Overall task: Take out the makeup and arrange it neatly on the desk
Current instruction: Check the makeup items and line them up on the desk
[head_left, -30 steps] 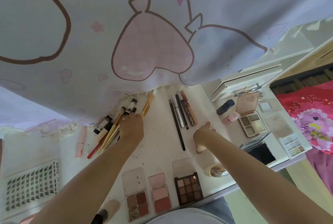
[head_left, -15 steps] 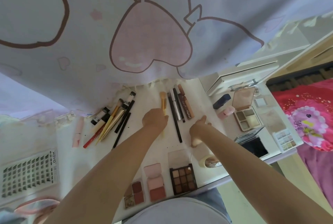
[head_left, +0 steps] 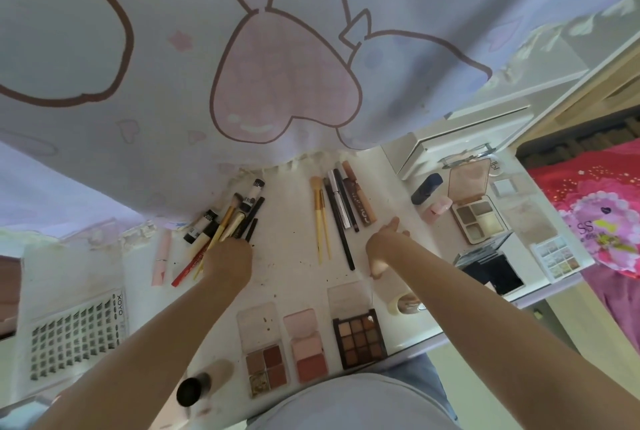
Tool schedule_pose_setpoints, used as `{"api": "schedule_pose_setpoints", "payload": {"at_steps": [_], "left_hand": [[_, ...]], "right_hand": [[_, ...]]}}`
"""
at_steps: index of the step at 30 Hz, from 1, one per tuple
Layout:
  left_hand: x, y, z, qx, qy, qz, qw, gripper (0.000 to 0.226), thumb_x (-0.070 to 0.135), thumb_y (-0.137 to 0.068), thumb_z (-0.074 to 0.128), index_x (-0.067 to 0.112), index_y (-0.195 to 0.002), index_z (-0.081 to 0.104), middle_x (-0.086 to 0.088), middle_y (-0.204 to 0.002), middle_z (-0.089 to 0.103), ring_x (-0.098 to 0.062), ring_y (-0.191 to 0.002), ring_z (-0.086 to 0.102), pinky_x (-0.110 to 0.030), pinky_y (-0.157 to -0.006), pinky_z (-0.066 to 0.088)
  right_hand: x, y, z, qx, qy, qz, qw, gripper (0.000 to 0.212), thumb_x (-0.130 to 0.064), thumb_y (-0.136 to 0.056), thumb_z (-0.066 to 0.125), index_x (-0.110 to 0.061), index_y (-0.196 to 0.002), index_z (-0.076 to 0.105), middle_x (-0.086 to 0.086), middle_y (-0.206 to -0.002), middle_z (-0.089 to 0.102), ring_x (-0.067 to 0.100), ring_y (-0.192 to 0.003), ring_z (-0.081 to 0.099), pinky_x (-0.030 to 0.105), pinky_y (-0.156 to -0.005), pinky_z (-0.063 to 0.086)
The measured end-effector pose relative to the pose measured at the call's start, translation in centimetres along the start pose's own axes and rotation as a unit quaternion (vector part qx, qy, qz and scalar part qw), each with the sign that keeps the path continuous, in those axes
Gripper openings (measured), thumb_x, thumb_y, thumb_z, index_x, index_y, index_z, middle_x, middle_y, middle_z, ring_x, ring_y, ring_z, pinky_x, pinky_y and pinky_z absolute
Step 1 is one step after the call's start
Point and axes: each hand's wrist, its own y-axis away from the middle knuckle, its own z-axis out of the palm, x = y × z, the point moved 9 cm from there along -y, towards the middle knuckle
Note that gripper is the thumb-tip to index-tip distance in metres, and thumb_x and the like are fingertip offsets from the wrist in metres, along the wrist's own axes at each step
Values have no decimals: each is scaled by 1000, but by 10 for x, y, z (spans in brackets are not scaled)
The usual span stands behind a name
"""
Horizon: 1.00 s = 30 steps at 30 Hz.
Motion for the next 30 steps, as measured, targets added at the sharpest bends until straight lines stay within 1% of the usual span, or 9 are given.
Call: {"api": "schedule_pose_setpoints", "payload": {"at_steps": [3, 6, 9, 11, 14, 17, 19, 23, 30], "left_hand": [[2, 5, 0, -12, 2, 8, 1000, 30, 5, -95, 38, 5, -122, 48, -6, -118, 60, -20, -103, 62, -26, -77, 51], [8, 6, -10, -13, 57, 26, 998, 28, 5, -95, 37, 1, -120, 47, -10, -118, 58, -22, -104, 61, -28, -78, 51], [4, 9, -42, 16, 292, 20, 956, 23, 18, -97, 38, 3, -92, 55, -7, -84, 60, -21, -76, 61, -24, -59, 43], [2, 12, -67, 41, 453, 9, 891, 28, 19, -94, 44, 10, -68, 44, 0, -64, 47, -12, -55, 46, -21, -48, 31], [5, 22, -97, 38, 677, -1, 735, 20, 12, -92, 49, 12, -72, 47, -3, -71, 54, -9, -57, 51, -19, -47, 35], [12, 40, -124, 12, 843, 19, 538, 23, -1, -91, 49, 12, -73, 45, -8, -70, 61, -11, -51, 60, -14, -34, 36], [19, 53, -142, -14, 882, 65, 467, 27, -6, -89, 49, 11, -69, 45, -5, -57, 66, -8, -43, 62, -12, -35, 40], [27, 77, -162, -34, 890, 134, 434, 25, -8, -86, 52, 9, -68, 51, -5, -58, 66, -10, -45, 63, -14, -43, 48], [9, 92, -170, 15, 878, 154, 453, 11, 2, -88, 54, 11, -83, 58, 2, -69, 68, -6, -54, 64, -14, -48, 49]], "right_hand": [[1, 7, 0, -11, -10, -2, 1000, 81, -38, -89, 50, 3, -143, 6, 33, -148, -9, 53, -136, 5, 52, -114, 18], [8, 29, -12, 11, -77, -46, 996, 62, -37, -91, 48, 2, -137, 31, 23, -144, 28, 42, -137, 17, 45, -113, 20], [24, 53, -30, 64, -155, -91, 982, 48, -36, -93, 46, 1, -122, 50, 13, -114, 55, 29, -108, 50, 31, -91, 42], [34, 65, -40, 101, -174, -87, 976, 45, -35, -94, 42, 3, -113, 56, 8, -91, 57, 23, -87, 52, 27, -78, 42], [39, 87, -61, 176, -263, -126, 940, 41, -31, -97, 39, 3, -106, 60, 11, -98, 68, 21, -86, 57, 29, -84, 44], [36, 119, -82, 196, -546, -231, 781, 30, -24, -98, 37, -4, -111, 55, 11, -95, 66, 22, -81, 61, 26, -74, 51], [38, 142, -92, 197, -660, -280, 669, 20, -22, -99, 36, -13, -104, 53, 7, -79, 62, 19, -68, 61, 24, -62, 51], [41, 181, -110, 232, -717, -362, 549, 28, -6, -97, 36, -7, -79, 57, 1, -49, 54, 13, -41, 48, 17, -42, 41], [58, 212, -124, 332, -693, -373, 520, 29, 3, -93, 41, -9, -72, 57, 2, -44, 39, 7, -34, 31, 12, -39, 32]]}}
